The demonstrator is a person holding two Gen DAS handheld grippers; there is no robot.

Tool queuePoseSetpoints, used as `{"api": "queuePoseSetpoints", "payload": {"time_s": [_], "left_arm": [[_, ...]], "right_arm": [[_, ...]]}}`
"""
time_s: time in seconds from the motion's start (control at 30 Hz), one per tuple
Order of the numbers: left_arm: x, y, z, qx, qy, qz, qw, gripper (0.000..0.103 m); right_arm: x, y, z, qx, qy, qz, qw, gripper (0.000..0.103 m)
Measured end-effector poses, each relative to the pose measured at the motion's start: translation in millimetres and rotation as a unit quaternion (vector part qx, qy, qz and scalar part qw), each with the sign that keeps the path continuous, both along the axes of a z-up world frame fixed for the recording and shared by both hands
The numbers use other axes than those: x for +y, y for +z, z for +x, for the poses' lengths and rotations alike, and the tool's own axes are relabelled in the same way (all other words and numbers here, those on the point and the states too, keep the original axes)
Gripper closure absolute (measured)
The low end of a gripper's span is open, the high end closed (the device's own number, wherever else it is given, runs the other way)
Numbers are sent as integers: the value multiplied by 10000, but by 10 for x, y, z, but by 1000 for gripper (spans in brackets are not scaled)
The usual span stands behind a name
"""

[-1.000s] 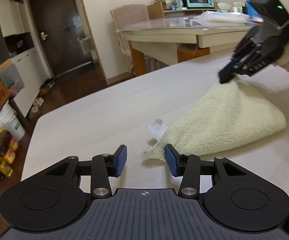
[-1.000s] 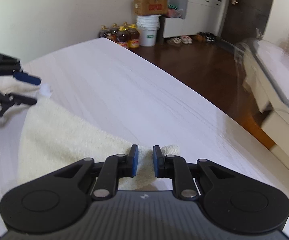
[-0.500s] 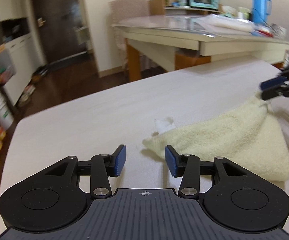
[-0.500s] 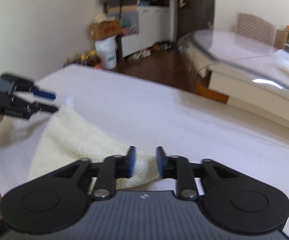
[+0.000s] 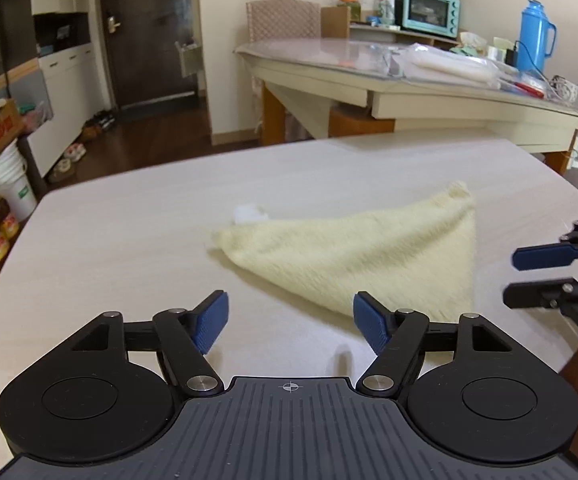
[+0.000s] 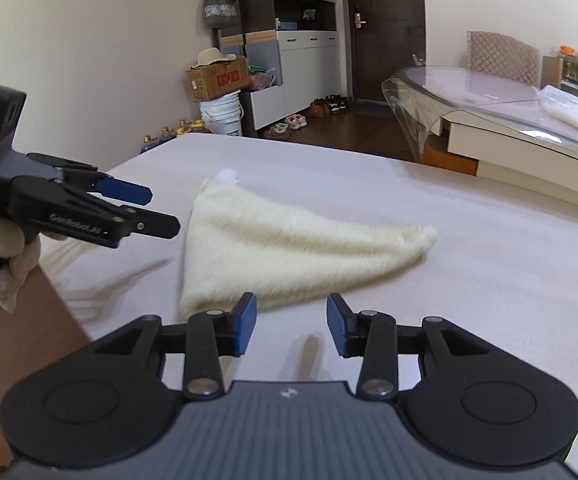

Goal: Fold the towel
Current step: 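Fold the held towel corner over with the right gripper and release it, then grasp a corner of the folded yellow towel with the right gripper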

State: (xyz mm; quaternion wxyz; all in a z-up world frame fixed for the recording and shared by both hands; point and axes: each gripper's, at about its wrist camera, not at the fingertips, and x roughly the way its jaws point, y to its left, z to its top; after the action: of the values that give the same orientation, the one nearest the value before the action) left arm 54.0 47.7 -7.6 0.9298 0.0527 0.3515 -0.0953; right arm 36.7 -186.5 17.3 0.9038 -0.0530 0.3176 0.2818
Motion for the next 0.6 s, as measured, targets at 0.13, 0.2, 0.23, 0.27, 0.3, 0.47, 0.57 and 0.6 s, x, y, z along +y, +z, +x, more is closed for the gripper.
{"api": "queuePoseSetpoints", "payload": {"time_s": [0.13, 0.2, 0.23, 0.27, 0.3, 0.47, 0.57, 0.6], "left_arm": [[-58, -41, -122, 50, 154, -13, 9999, 20], [-86, -46, -173, 33, 242, -11, 9997, 15], [-101, -47, -197, 18, 283, -2, 9996, 14], [-114, -47, -220, 0, 310, 14, 9995, 12], [-126, -46, -241, -13, 341, 38, 9994, 10], [-157, -36, -332, -33, 405, 48, 9992, 10], [-147, -20, -386, -49, 447, 28, 9990, 9], [-143, -13, -403, -59, 460, 17, 9989, 9]], "right_arm": [[-87, 8, -176, -35, -275, 15, 9996, 50], [-120, 21, -231, -50, -349, 41, 9994, 42], [-139, 36, -262, -70, -389, 44, 9992, 39], [-153, 47, -287, -103, -423, 45, 9990, 32], [-168, 59, -309, -125, -446, 70, 9989, 31], [-221, 111, -386, -189, -525, 160, 9983, 24], [-240, 143, -429, -236, -537, 181, 9981, 24], [-246, 154, -450, -259, -542, 190, 9980, 24]]}}
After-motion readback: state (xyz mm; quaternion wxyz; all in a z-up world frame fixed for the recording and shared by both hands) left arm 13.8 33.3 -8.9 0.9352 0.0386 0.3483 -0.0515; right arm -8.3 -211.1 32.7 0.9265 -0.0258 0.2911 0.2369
